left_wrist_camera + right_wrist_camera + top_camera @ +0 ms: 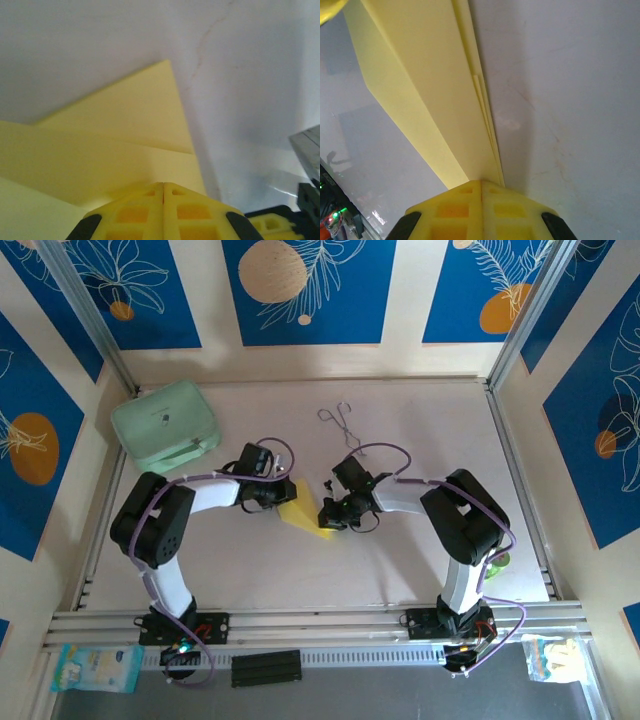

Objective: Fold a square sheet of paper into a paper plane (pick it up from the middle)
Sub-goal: Fourth fold the wing at the center of the table.

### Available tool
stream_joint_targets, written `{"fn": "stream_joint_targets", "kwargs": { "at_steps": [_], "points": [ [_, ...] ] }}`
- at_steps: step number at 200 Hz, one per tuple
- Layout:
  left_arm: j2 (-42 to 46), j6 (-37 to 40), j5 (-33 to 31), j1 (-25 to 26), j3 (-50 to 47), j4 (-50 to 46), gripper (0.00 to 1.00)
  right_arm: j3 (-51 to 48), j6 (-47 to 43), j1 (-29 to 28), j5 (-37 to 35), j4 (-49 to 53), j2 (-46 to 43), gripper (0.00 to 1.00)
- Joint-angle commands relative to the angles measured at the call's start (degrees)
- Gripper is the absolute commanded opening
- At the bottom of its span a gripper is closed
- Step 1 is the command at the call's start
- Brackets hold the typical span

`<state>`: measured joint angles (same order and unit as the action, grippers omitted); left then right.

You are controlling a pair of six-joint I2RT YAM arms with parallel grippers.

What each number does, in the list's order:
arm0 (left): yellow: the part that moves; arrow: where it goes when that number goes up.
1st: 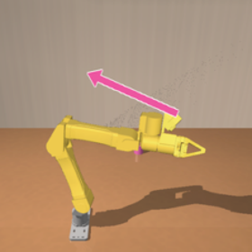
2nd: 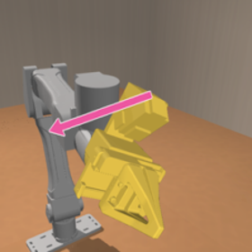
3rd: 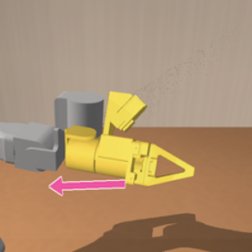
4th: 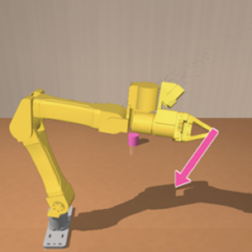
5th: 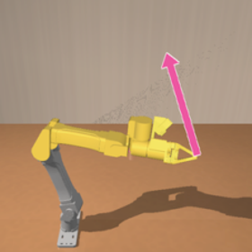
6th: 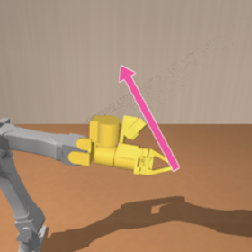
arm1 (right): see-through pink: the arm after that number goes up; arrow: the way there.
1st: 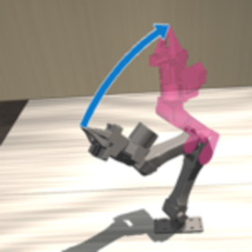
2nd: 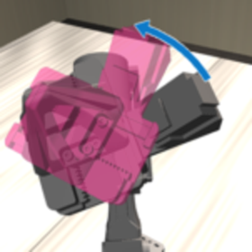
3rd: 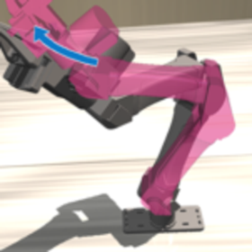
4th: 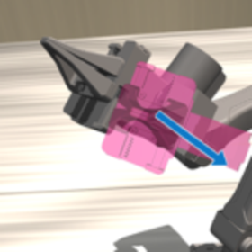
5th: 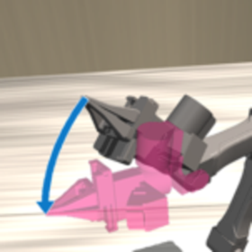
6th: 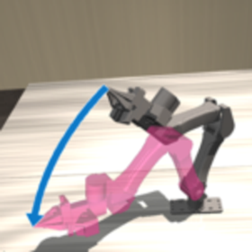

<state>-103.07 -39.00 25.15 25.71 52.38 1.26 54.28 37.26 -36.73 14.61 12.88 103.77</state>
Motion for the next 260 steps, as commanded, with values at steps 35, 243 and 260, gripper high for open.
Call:
{"fn": "stream_joint_targets", "kwargs": {
  "at_steps": [35, 243, 260],
  "points": [
    [-3.08, -0.22, -3.17, -0.14, -0.04, -0.99, 0.06, 6.80, -1.80, -0.15, 2.51, 4.78, -2.18, 0.04],
    [-5.41, 0.49, -12.70, 0.12, 1.83, -14.03, 0.03, 7.20, -3.30, -0.62, 0.52, 7.17, 7.08, 0.02],
    [-5.81, 0.55, -13.43, 0.13, 2.08, -14.66, 0.03, 6.01, -4.05, -0.54, 0.42, 7.92, 5.47, 0.02]
  ]
}}
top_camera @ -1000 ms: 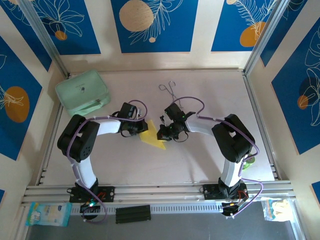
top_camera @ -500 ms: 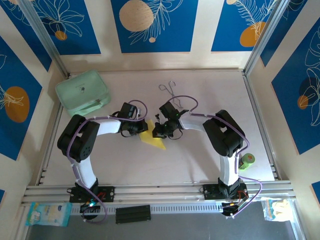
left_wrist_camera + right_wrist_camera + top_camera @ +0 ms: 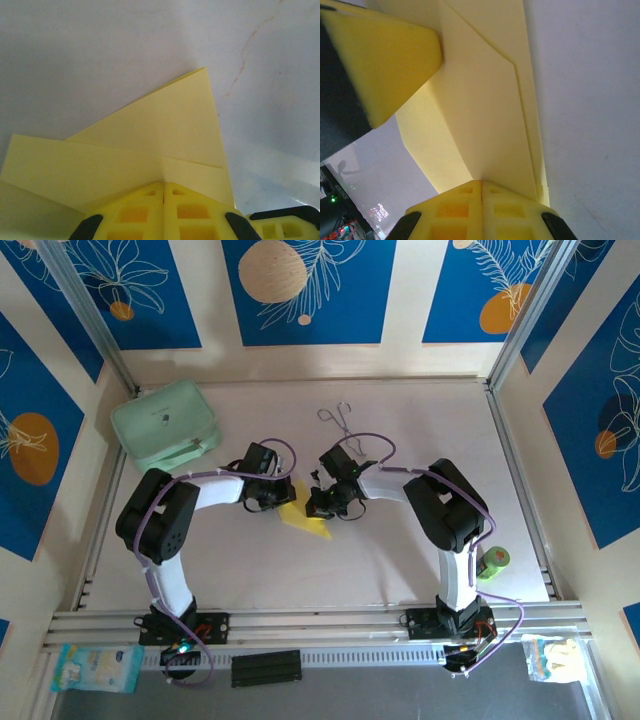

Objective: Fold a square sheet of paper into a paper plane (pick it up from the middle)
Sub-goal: Fourth fold the wing at the center of the table.

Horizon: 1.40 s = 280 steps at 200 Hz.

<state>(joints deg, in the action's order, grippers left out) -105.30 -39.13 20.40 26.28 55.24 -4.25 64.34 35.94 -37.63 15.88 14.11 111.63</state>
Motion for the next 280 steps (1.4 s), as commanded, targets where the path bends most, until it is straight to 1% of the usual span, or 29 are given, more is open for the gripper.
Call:
{"fn": "stream_joint_targets", "kwargs": {
  "at_steps": [1, 40, 110, 184, 231, 259, 280],
  "points": [
    [-3.63, 0.70, -8.70, -0.44, -0.77, -9.22, 0.03, -4.13, -2.82, 0.36, -0.85, 6.75, -2.48, 0.02],
    [-4.39, 0.54, -9.72, -0.45, -0.66, -9.61, 0.02, -6.47, -3.85, 1.37, -0.94, 7.40, -4.21, 0.02],
    [-5.01, 0.72, -9.94, -0.44, -0.56, -10.02, 0.01, -10.39, -5.53, 1.56, 1.39, 7.94, -7.32, 0.02],
    [-5.28, 0.81, -9.59, -0.44, -0.43, -9.96, 0.01, -14.24, -5.44, 1.86, 0.56, 8.22, -9.60, 0.02],
    [-5.06, 0.90, -9.42, -0.40, -0.43, -9.95, 0.01, -18.92, -5.12, 2.12, 0.23, 7.49, -11.86, 0.02],
    [-4.68, 1.08, -8.23, -0.27, -0.15, -9.25, 0.01, -20.75, -4.39, 2.72, 0.60, 6.18, -14.03, 0.02],
    [-3.08, 0.51, -5.22, 0.16, 0.26, -6.99, 0.03, -20.83, -3.37, 2.72, 0.58, 4.51, -17.49, 0.02]
  ]
}}
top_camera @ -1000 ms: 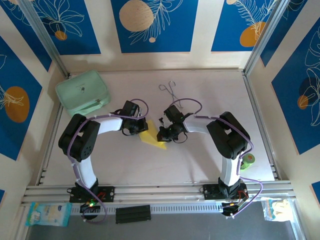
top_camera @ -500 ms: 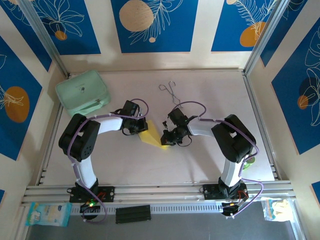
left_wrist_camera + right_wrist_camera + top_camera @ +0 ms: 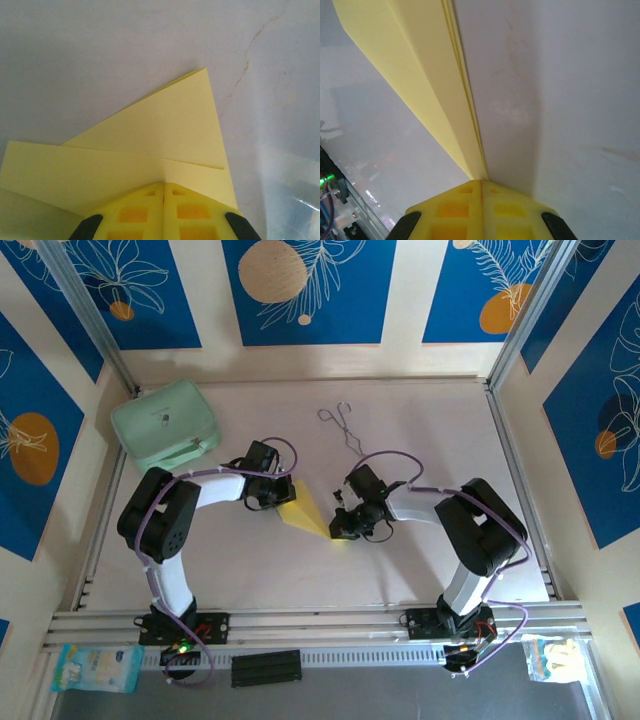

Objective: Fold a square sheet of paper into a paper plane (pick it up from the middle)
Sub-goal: Fourth fold the wing at the center of the table, then pick up the paper from the center of the table.

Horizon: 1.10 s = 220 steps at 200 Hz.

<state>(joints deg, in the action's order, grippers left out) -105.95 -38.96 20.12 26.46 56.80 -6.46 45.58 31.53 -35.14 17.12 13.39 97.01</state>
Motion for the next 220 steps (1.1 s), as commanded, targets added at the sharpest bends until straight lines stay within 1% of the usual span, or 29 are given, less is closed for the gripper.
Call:
{"fn": "stream_joint_targets", "kwargs": {
  "at_steps": [1, 12, 31, 44, 56, 77, 106, 124, 148, 165, 187, 220],
  "points": [
    [-2.25, 0.31, -4.84, 0.03, -1.23, -4.61, 0.03, -2.08, 1.15, 0.24, -0.63, 5.06, -3.05, 0.02],
    [-0.65, -0.57, -3.11, 0.42, -0.42, -3.46, 0.05, -2.01, 2.39, 0.37, -0.77, 3.31, -5.19, 0.02],
    [3.04, -2.86, 0.46, 0.60, 1.20, -0.78, 0.12, -1.95, 4.96, 0.94, -1.18, -0.69, -8.29, 0.06],
    [6.21, -4.95, 0.89, 0.61, 1.60, 1.11, 0.19, -1.34, 6.75, 1.60, -1.69, -2.99, -9.16, 0.09],
    [9.06, -6.41, -0.17, 0.41, 1.63, 1.83, 0.24, -0.35, 8.33, 2.05, -1.69, -5.21, -9.06, 0.14],
    [14.30, -8.39, -3.94, -0.24, -0.35, 2.01, 0.39, 3.34, 9.73, 2.52, -1.39, -6.87, -5.60, 0.22],
    [21.53, -11.53, -6.62, -3.22, -6.81, 3.85, 0.51, 9.62, 9.64, 2.75, 1.03, -7.93, 0.84, 0.31],
    [25.98, -13.53, -7.46, -5.38, -11.71, 5.55, 0.60, 13.63, 8.12, 2.84, 1.40, -6.58, 4.81, 0.34],
    [31.10, -14.47, -9.32, -7.35, -17.11, 5.86, 0.78, 18.31, 5.58, 3.12, 2.03, -4.59, 9.45, 0.35],
    [33.50, -14.62, -9.97, -8.28, -19.67, 5.50, 0.86, 21.05, 4.26, 3.32, 3.13, -3.48, 12.04, 0.33],
    [35.00, -14.74, -9.66, -8.96, -21.53, 5.99, 0.92, 23.28, 2.45, 3.14, 4.59, -3.16, 14.32, 0.31],
    [34.94, -15.01, -8.38, -9.42, -22.18, 7.36, 0.95, 26.34, 0.55, 2.78, 4.66, -1.52, 17.39, 0.28]
  ]
}}
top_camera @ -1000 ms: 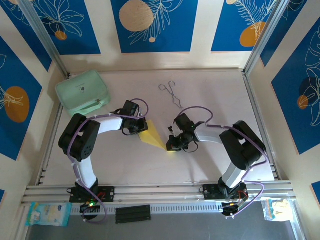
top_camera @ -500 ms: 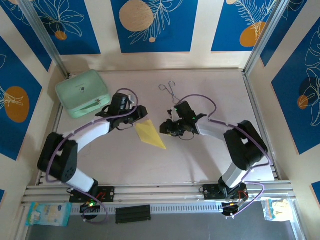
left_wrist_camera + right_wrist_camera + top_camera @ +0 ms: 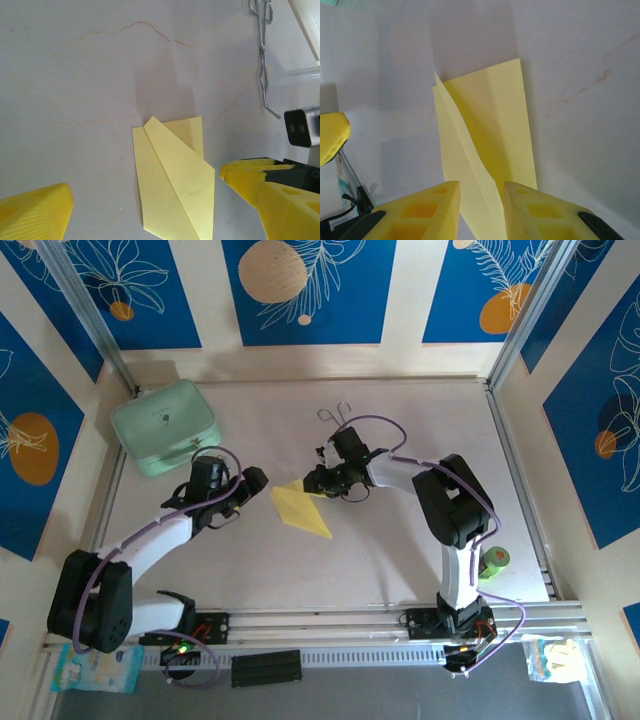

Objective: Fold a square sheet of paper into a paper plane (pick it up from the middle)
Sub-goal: Pick up the paper from the center of the table.

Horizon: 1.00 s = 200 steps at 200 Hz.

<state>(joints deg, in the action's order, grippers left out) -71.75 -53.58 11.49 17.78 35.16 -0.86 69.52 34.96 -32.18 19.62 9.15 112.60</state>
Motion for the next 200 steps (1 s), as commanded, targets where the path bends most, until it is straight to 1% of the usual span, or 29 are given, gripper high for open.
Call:
{"fn": "stream_joint_targets", "kwargs": {
  "at_steps": [1, 49, 92, 130, 151, 176, 200],
  "points": [
    [0.73, -0.38, 0.32, -0.73, -0.53, 1.80, 0.95, 2.48, -2.92, -0.17, 2.26, 2.72, 1.87, 0.28],
    [-1.21, -0.50, 2.53, -0.81, -0.12, 3.57, 0.99, 3.08, -4.81, -0.69, 4.44, 2.55, 3.26, 0.24],
    [-1.76, -0.53, 3.85, -0.77, -0.15, 4.90, 1.00, 3.01, -5.87, -0.82, 5.48, 1.86, 4.07, 0.21],
    [-2.16, -0.19, 5.59, -0.85, 0.82, 4.74, 0.99, 2.41, -6.33, -0.87, 5.35, 0.85, 4.18, 0.11],
    [-2.78, -0.10, 8.03, -0.89, 1.21, 5.93, 0.99, 1.80, -5.51, -0.62, 5.51, -0.92, 2.76, 0.04],
    [-3.33, -0.50, 12.58, -0.82, 1.10, 9.82, 0.99, 0.00, -2.46, 0.15, 6.81, -5.15, -1.31, 0.02],
    [-3.65, -1.74, 17.29, -0.51, 0.48, 15.88, 0.99, -2.37, 2.96, 1.45, 9.68, -10.48, -5.83, 0.01]
  ]
}}
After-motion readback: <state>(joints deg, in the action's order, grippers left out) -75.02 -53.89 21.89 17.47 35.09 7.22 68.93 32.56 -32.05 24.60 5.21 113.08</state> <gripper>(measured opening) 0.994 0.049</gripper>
